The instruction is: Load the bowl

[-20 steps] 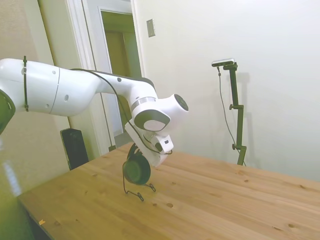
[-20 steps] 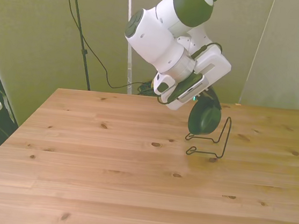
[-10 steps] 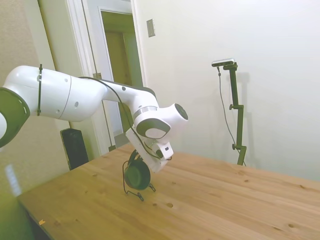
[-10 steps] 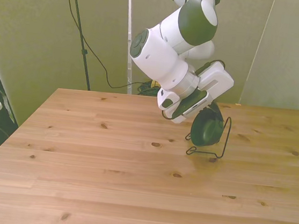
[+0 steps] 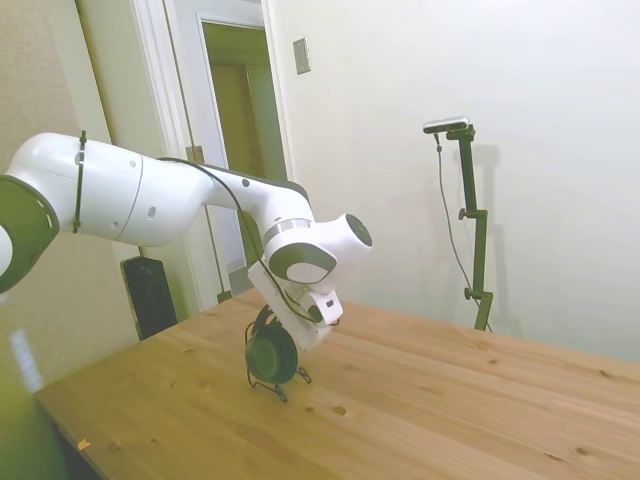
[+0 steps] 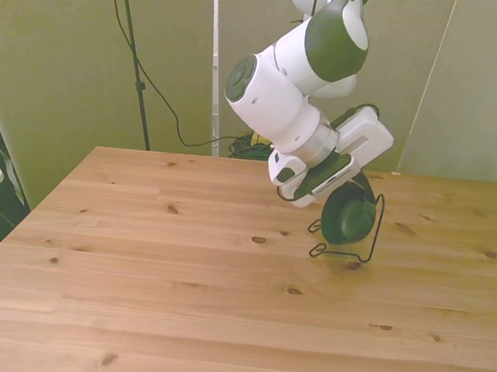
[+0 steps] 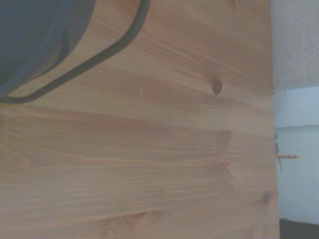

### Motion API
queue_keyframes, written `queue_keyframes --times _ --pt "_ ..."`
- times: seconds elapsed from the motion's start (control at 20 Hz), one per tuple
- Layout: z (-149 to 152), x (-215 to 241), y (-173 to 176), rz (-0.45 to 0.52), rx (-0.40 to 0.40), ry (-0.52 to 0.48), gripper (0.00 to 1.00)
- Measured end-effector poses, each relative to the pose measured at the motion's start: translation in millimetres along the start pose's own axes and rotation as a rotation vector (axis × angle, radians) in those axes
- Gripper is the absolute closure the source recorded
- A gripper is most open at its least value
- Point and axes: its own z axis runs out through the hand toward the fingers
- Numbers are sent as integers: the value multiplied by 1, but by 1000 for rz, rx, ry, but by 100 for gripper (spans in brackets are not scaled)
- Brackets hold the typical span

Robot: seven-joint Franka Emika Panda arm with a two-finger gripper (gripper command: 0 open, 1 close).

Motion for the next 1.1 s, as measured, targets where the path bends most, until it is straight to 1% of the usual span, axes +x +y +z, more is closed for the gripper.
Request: queue_keyframes --times 0.15,0.35,0.45,0.6,0.75,0.9,1.1 --pt "0 -5 2 -2 7 5 100" --pt "-14 -7 4 1 66 -7 100" --pt "-17 -6 6 3 75 -10 100" --pt "-12 1 9 14 79 -19 100" --pt "-3 17 11 30 90 -36 100" --pt "-5 28 10 35 116 -40 100" --pt "-9 29 8 27 118 -41 100"
